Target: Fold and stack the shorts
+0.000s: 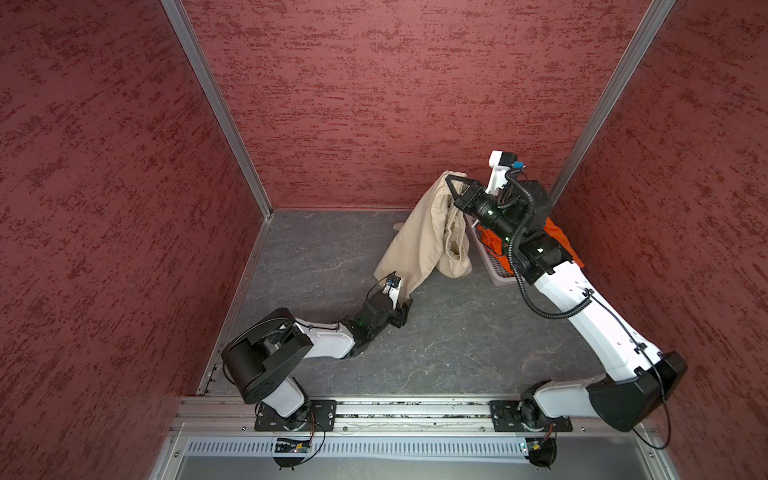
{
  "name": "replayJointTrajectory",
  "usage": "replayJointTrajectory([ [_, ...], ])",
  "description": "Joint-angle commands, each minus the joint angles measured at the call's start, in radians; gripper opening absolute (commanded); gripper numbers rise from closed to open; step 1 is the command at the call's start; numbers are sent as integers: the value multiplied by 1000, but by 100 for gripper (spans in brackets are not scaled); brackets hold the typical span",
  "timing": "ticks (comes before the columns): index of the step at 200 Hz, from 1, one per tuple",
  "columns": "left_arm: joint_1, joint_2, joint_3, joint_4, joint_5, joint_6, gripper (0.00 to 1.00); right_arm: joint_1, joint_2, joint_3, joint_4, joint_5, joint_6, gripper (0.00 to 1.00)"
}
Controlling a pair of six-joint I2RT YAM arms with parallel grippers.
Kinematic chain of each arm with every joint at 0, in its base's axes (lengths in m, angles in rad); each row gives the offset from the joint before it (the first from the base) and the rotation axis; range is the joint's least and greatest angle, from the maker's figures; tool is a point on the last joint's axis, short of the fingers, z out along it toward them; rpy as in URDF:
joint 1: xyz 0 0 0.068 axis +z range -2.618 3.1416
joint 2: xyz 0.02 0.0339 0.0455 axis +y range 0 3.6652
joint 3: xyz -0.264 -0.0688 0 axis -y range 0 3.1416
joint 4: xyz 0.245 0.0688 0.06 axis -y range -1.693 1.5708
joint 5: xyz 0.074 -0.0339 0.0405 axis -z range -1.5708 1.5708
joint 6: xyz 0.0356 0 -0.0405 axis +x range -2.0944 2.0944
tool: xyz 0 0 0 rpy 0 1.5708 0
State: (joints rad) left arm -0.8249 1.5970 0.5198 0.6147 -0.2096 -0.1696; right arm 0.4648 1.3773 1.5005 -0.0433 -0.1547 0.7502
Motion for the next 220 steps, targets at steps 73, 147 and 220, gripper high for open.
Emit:
replayJointTrajectory([
  [73, -8, 193, 58, 169, 58, 18, 65, 15, 4, 69, 33, -10, -6, 0],
  [147, -6, 269, 77, 309, -39, 25, 15, 18, 10, 83, 15, -15, -17, 0],
  [220, 9, -204, 69, -380, -103, 76, 0, -134, -2, 79, -36, -116, -31, 0],
])
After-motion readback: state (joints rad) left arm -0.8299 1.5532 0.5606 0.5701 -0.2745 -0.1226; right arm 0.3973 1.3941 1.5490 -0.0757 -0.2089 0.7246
